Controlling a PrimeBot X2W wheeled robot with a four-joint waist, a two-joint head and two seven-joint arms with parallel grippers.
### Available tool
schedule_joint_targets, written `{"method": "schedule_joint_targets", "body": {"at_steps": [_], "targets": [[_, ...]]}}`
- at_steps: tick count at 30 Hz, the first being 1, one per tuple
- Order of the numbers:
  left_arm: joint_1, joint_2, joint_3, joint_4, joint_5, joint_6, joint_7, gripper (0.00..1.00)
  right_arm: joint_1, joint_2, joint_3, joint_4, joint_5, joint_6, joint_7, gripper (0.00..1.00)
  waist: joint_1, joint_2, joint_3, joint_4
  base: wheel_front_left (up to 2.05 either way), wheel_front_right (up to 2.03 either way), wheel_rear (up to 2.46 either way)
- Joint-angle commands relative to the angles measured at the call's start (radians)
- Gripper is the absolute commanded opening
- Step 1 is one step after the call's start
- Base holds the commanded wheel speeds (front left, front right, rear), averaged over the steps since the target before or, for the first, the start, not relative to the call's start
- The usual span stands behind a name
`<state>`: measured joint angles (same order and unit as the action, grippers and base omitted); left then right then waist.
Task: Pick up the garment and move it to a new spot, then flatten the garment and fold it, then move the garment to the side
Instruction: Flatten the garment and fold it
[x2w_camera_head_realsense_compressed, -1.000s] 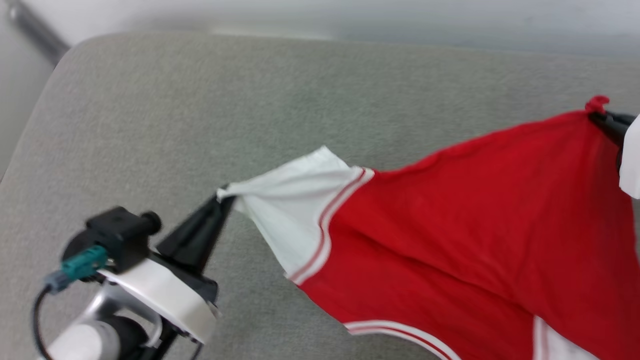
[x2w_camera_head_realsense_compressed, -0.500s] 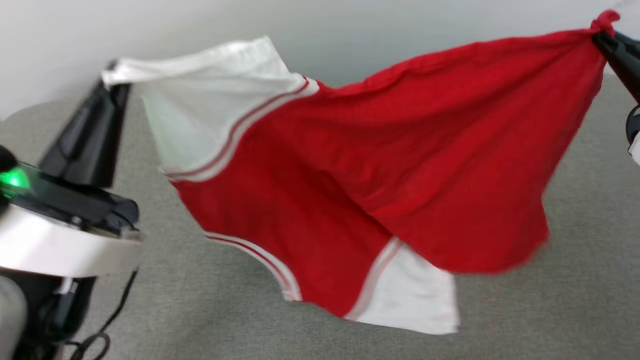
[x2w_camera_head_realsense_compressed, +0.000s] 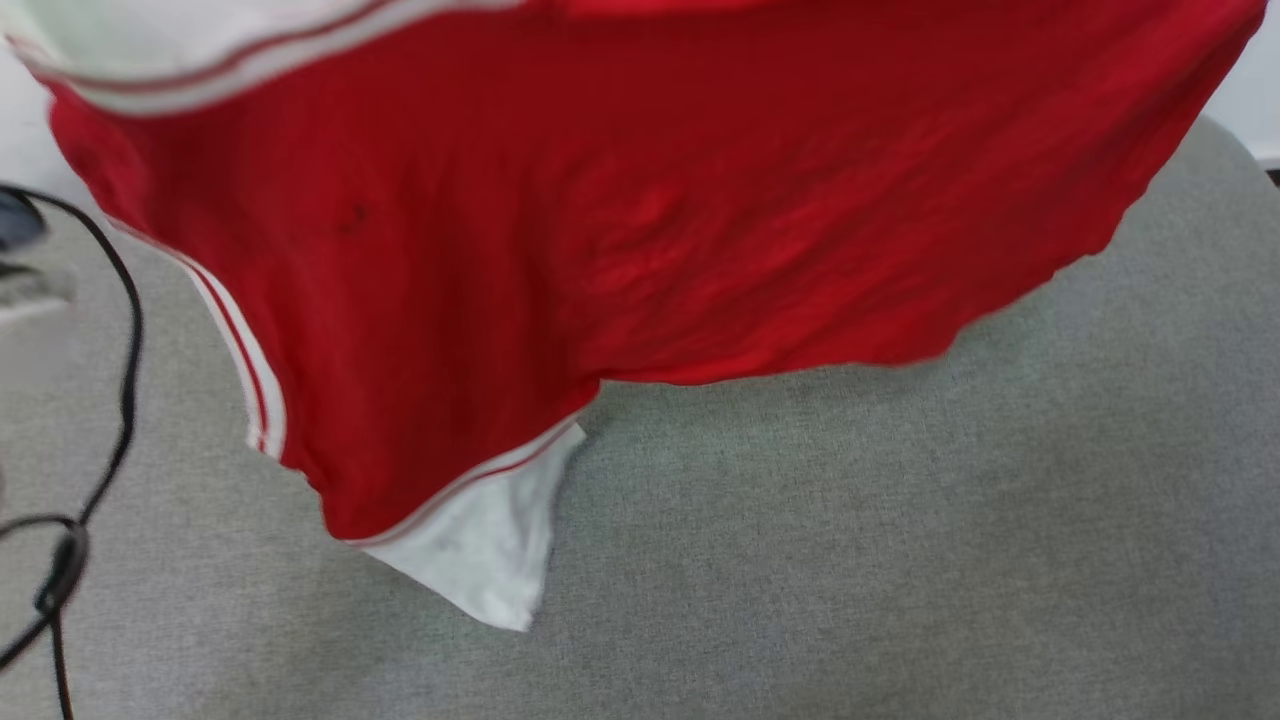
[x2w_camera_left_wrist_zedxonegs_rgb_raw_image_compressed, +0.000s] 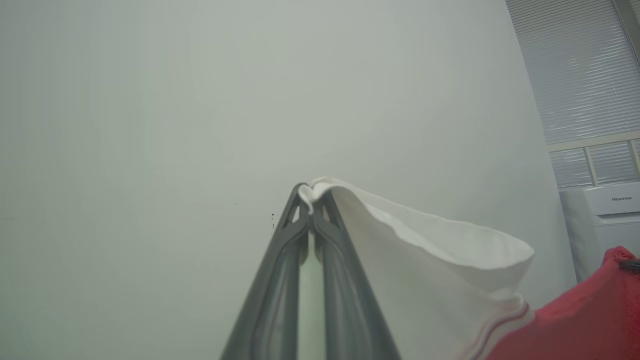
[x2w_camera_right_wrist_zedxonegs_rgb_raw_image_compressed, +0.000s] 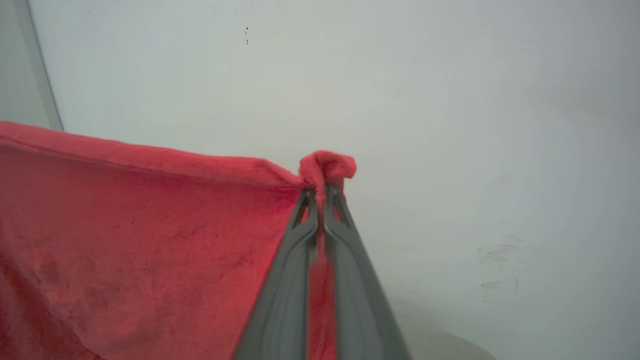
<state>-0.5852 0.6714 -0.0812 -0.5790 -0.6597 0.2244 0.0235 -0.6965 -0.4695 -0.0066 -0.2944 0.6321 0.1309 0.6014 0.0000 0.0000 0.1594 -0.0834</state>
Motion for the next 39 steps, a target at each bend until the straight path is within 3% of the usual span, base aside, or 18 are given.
{"method": "schedule_joint_targets", "body": {"at_steps": [1,9,18,23,31,35,39], "targets": [[-0.052,-0.005,0.014,0.004,-0.007,0.007,0.003,0.00,-0.024,0.007,-0.010,-0.007,-0.010,0.000,-0.013,0.00,0.0000,0.0000,0.025,-0.007,0.00,0.00,0.00],[-0.336,0.012,0.023,0.108,-0.043,-0.013,0.054,0.00,-0.145,0.024,-0.035,0.001,-0.026,0.000,-0.044,0.00,0.0000,0.0000,0.150,-0.016,0.00,0.00,0.00],[-0.760,0.034,-0.058,0.360,-0.001,-0.107,0.083,0.00,-0.412,0.030,-0.018,0.095,-0.103,0.000,-0.114,0.00,0.0000,0.0000,0.370,-0.018,0.00,0.00,0.00],[-0.995,-0.004,-0.119,0.544,0.041,-0.157,0.064,0.00,-0.585,0.040,0.005,0.221,-0.170,-0.001,-0.182,0.00,0.0000,0.0000,0.475,-0.013,0.00,0.00,0.00],[-1.265,-0.094,-0.165,0.839,0.111,-0.186,-0.067,0.00,-0.841,0.103,-0.015,0.497,-0.258,-0.001,-0.307,0.00,0.0000,0.0000,0.586,0.001,0.00,0.00,0.00],[-1.309,-0.157,-0.186,1.011,0.113,-0.213,-0.173,0.00,-0.937,0.125,0.016,0.655,-0.324,-0.001,-0.411,0.00,0.0000,0.0000,0.628,0.023,0.00,0.00,0.00],[-1.232,-0.191,-0.210,1.092,0.108,-0.234,-0.223,0.00,-0.906,0.108,0.087,0.729,-0.365,-0.001,-0.493,0.00,0.0000,0.0000,0.628,0.041,0.00,0.00,0.00]]}}
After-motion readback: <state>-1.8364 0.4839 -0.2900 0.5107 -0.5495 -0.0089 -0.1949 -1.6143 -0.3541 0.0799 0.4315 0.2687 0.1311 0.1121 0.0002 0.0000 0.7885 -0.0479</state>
